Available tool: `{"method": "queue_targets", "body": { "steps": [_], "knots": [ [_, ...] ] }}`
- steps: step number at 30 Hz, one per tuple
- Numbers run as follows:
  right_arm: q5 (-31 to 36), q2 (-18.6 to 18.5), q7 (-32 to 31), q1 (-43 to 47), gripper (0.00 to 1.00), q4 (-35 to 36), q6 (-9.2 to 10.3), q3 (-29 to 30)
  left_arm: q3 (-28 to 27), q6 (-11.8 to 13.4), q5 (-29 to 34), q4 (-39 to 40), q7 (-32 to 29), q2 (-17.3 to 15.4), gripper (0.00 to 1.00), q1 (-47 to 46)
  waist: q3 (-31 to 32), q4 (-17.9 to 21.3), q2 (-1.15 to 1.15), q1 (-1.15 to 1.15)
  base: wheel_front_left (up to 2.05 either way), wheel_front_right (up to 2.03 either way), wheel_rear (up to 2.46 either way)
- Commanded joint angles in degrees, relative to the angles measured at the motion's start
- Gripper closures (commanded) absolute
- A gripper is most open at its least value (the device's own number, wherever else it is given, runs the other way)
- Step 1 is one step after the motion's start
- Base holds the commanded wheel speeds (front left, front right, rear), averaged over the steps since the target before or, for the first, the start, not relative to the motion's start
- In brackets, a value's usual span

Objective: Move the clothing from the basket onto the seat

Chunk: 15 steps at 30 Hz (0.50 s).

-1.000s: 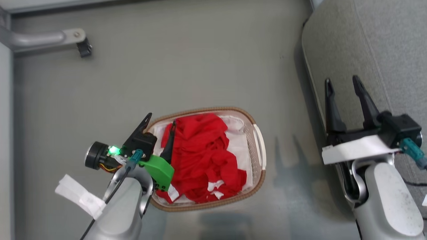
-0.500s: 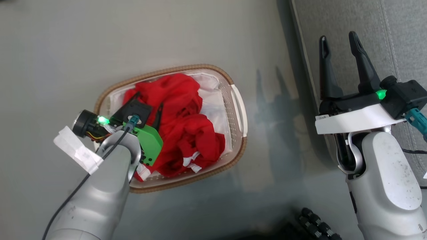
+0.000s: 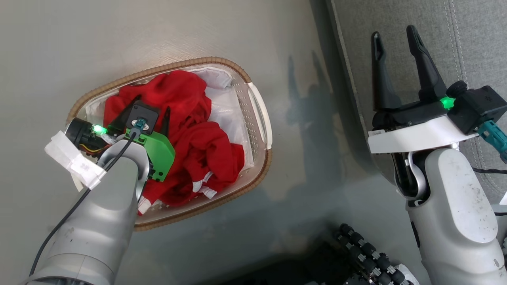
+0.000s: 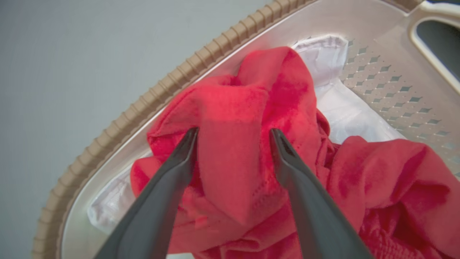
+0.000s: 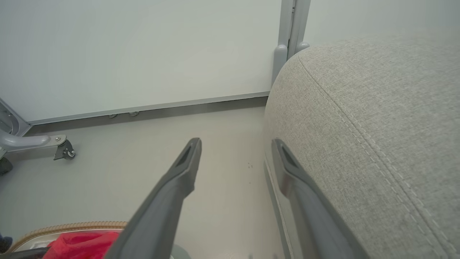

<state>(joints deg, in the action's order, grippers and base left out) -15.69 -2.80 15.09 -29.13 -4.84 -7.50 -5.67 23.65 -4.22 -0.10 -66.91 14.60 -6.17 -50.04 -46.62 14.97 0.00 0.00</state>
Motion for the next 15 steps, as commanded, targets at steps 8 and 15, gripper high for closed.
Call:
{"method": "queue_targets", "body": {
  "steps": [8, 15],
  "knots": [
    [-0.11, -0.17, 0.12, -0.22, 0.0, -0.78, 0.02, -0.34, 0.38, 0.03, -1.73, -0.24, 0.62, 0.54, 1.0, -0.73, 1.0, -0.45, 0.0, 0.0, 0.0, 0.0, 0.0],
    [1.18, -0.18, 0.13, 0.78, 0.0, -1.8, 0.02, 0.5, 1.71, -0.21, -1.1, 5.53, 0.64, 0.03, 1.0, 1.98, 4.43, -2.51, 0.0, 0.0, 0.0, 0.0, 0.0]
  ]
}}
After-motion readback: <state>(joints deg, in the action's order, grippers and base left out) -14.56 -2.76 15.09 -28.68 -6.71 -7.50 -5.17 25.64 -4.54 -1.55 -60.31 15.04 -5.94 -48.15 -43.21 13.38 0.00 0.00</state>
